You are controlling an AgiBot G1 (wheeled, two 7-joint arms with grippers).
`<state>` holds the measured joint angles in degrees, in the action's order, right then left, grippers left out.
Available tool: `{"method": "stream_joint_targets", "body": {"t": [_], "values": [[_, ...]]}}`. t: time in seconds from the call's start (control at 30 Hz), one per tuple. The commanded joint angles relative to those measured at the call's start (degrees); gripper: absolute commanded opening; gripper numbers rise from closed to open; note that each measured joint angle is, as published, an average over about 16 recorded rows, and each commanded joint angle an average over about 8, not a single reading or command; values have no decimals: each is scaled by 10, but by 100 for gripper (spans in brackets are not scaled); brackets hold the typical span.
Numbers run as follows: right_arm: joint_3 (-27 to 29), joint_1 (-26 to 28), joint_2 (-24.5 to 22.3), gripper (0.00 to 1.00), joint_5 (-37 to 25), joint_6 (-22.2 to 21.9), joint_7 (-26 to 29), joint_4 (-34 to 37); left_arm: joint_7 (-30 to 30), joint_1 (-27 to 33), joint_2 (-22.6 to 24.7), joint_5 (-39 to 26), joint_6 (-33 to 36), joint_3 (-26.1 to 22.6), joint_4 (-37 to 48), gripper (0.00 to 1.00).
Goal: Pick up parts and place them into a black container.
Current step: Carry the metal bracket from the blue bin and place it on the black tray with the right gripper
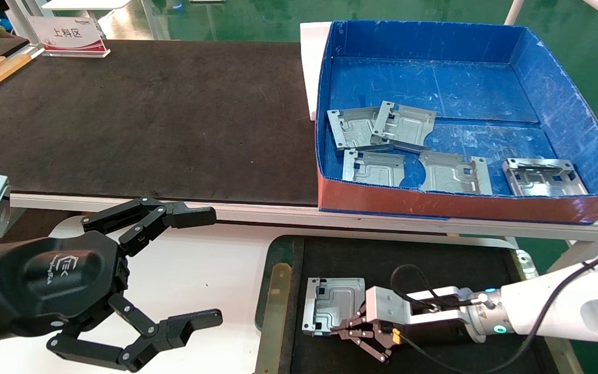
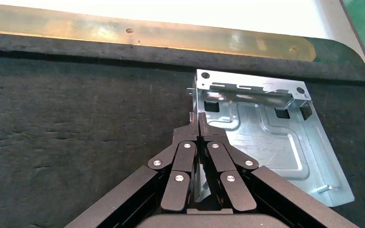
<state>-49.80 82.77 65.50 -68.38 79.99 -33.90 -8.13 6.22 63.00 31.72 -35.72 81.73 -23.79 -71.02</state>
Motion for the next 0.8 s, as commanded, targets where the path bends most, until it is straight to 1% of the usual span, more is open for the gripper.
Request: {"method": "stream_joint_targets", "body": {"t": [0.03,0.67,0.7,0.8], "values": [[0,3,3,0,-1,-1,-8,9,0,0,0,0,0,0,0,100],[-6,28,36,0,-12,-24,-47,56,0,0,0,0,0,0,0,100],[-7,28,38,5,-12,-25,-48,57,0,0,0,0,0,0,0,100],[-7,29,40,43,-13,-29,-53,62,0,0,0,0,0,0,0,100]]}}
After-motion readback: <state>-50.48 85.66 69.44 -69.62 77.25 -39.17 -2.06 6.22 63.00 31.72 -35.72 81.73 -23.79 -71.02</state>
